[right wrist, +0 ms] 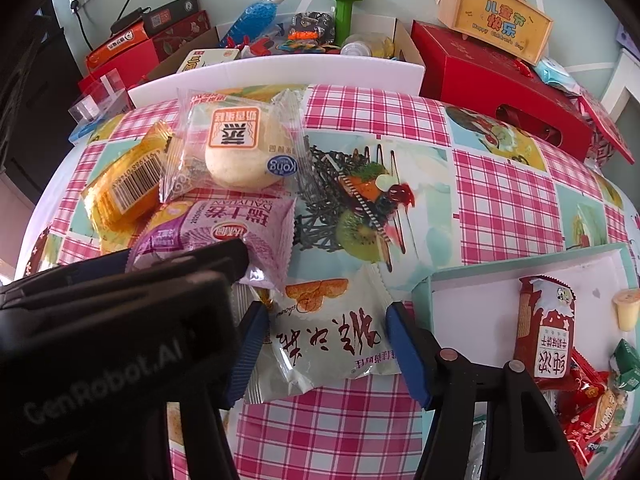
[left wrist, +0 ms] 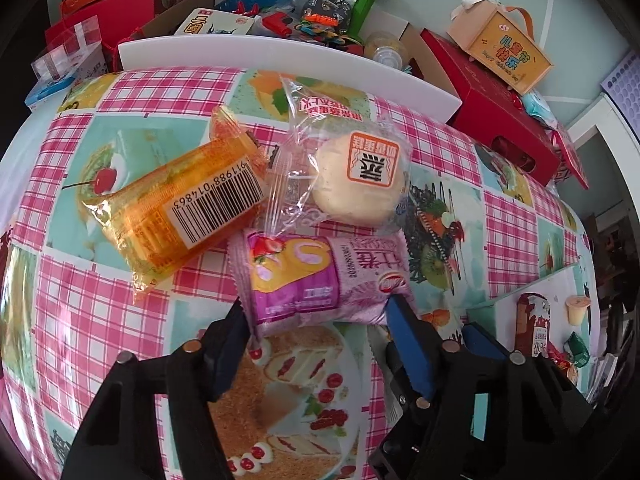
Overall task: Organize snacks
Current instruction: 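Lower the left gripper onto the purple roll pack while the right lowers onto the white bag, then grasp the purple roll pack with the left gripper while the right grasps the white bag, then carry both held packs into the white tray and open both grippers, then withdraw both grippers from the tray back over the snack pile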
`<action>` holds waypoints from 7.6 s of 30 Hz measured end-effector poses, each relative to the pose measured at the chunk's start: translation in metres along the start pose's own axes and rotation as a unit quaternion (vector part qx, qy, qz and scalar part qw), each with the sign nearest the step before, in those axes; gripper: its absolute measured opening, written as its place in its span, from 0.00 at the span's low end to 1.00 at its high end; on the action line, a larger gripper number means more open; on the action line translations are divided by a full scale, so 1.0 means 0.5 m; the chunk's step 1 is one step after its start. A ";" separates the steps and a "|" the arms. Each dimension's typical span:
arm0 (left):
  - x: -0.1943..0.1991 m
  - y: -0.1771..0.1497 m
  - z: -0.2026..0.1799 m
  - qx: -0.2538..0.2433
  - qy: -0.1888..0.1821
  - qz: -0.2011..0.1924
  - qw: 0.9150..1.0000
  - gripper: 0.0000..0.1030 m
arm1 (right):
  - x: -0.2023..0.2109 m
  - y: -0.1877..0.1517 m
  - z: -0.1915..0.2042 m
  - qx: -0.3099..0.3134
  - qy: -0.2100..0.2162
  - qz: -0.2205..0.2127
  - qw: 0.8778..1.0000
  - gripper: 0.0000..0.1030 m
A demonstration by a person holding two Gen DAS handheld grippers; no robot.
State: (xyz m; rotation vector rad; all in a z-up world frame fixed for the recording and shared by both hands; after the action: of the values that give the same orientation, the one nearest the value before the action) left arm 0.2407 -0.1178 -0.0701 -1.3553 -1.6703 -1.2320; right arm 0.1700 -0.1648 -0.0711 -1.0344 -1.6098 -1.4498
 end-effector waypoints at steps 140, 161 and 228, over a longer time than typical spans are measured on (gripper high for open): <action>0.068 -0.063 0.006 -0.021 0.088 -0.019 0.996 0.73 | 0.079 -0.062 -0.087 -0.062 0.040 -0.041 0.996 0.20; 0.092 -0.113 -0.133 -0.107 0.070 -0.033 0.991 0.73 | 0.185 -0.125 -0.231 -0.155 0.024 -0.085 0.984 0.19; 0.089 -0.141 -0.221 -0.112 0.090 -0.020 0.989 0.96 | 0.229 -0.224 -0.410 -0.239 -0.114 -0.019 0.964 1.00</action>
State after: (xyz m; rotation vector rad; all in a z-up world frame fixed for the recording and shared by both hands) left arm 0.1535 -0.2070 -0.0105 -1.3009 -1.4735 -1.5553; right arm 0.0209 -0.3627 0.0075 -1.4935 -1.4666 -1.8554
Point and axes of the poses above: each gripper's, at about its wrist camera, not at the fingertips, and x roughly against the way its jaws point, z to its left, y to its top, the point moved 3 cm from there along -x, roughly the way its jaws point, and after that the axes turned 15 degrees about x, right-handed, at the moved point
